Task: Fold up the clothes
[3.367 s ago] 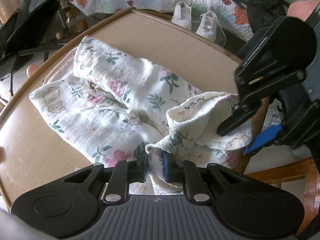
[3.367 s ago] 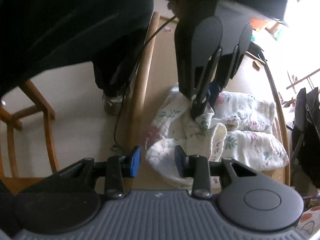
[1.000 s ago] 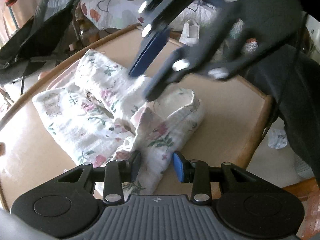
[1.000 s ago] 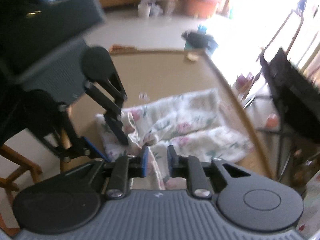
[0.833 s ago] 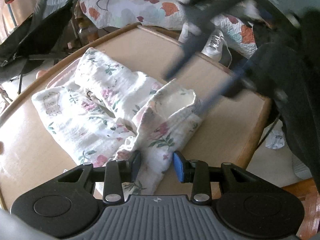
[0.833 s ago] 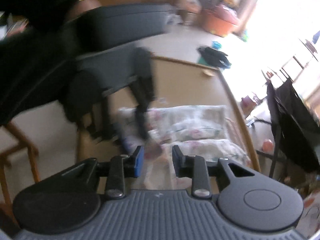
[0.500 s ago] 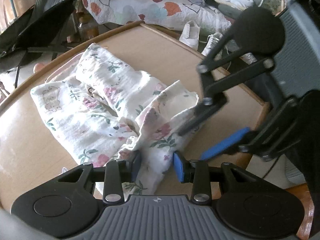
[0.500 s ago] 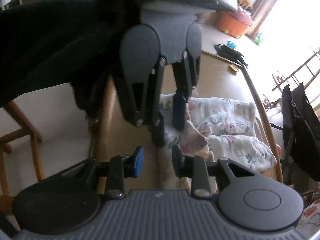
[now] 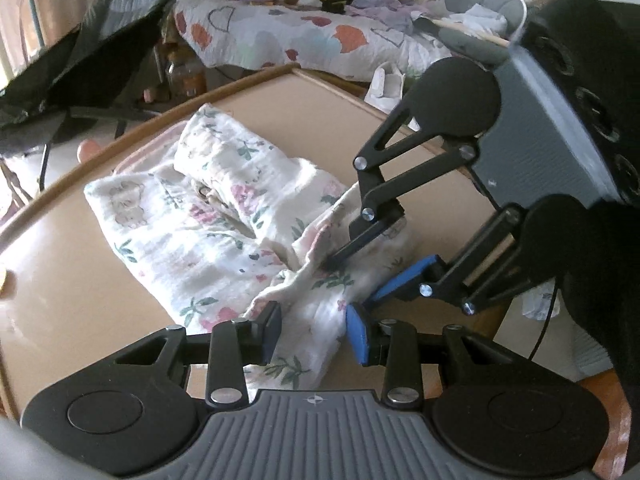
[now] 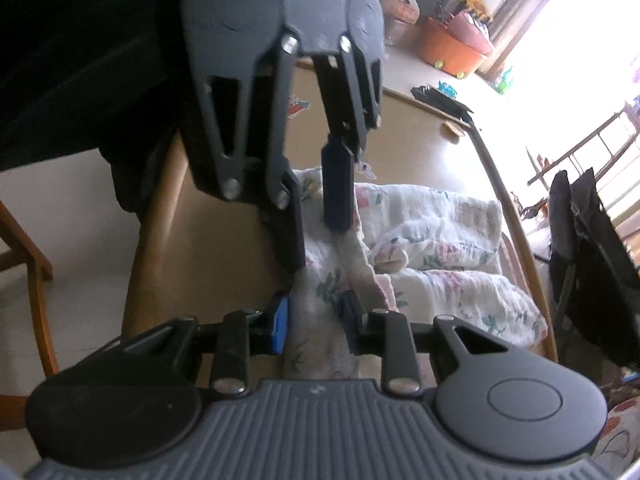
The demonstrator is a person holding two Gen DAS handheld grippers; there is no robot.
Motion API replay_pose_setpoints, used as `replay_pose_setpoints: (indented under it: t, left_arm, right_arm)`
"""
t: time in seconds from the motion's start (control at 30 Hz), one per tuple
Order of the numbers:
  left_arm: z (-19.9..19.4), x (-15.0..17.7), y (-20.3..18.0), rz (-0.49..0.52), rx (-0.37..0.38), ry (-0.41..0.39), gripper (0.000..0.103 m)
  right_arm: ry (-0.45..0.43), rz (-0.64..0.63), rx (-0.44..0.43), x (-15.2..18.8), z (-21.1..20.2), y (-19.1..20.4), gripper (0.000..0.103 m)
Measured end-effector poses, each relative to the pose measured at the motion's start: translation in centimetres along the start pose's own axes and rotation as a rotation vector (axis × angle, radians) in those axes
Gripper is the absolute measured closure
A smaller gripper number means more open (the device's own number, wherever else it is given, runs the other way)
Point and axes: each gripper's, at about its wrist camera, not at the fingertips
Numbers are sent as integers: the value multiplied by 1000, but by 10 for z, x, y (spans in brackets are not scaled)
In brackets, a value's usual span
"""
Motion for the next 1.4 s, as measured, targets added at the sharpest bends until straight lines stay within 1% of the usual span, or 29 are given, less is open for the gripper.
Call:
replay_pose_setpoints:
  t: [0.1,0.23,0.27,0.37,0.47,0.57,0.67,0.77,0.8,0.9,0.93,1.03,1.17,1.3,1.33,1.4]
  left_arm:
    - [-8,2,-4,45,-14,-6,64]
    - [-17,6,-16,167,-23,14,64]
    - [-17,8,-19,198,-24,24,64]
    - [-17,11,-29,310,-31,60,64]
    - [-12,15,-37,403,-64,101,64]
    - [-6,18,-40,465,-118,109,64]
    - [1,18,-39,502,-153,117,64]
    - [12,18,-39,549,-189,148,64]
    - [13,17,-41,560,-199,140,66]
    - [13,11,-40,527,-200,153,81]
    - [14,10,-38,519,-202,164,84]
    - [14,6,-35,487,-187,169,87]
    - [11,0,-22,378,-134,150,89]
    - [6,0,-13,282,-79,133,90]
    - [6,0,-12,268,-74,130,90]
    - [6,1,-9,237,-60,127,90]
  right_arm:
    - [20,49,-28,-1,3,-8,78]
    - [50,161,-79,-1,8,-24,83]
    - [56,191,-93,0,8,-29,85]
    - [78,297,-131,2,13,-45,87]
    - [97,399,-171,3,20,-56,87]
    - [106,481,-214,6,24,-65,87]
    - [105,547,-252,11,26,-70,87]
    - [99,605,-282,17,28,-76,87]
    - [98,618,-288,19,28,-78,87]
    - [88,621,-289,22,27,-78,87]
    - [82,617,-284,21,26,-77,87]
    - [60,594,-257,19,19,-71,84]
    - [37,510,-164,15,-2,-54,75]
    - [-20,396,-40,10,-25,-29,69]
    - [-36,362,-6,8,-29,-23,66]
    - [-47,283,60,3,-33,-9,65]
Point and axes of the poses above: each gripper's, at about its wrist camera, not at the fingertips, and z roughly the way its jaws point, y to its left, x to its underside, and after that the axes turned 9 degrees about x, right-handed
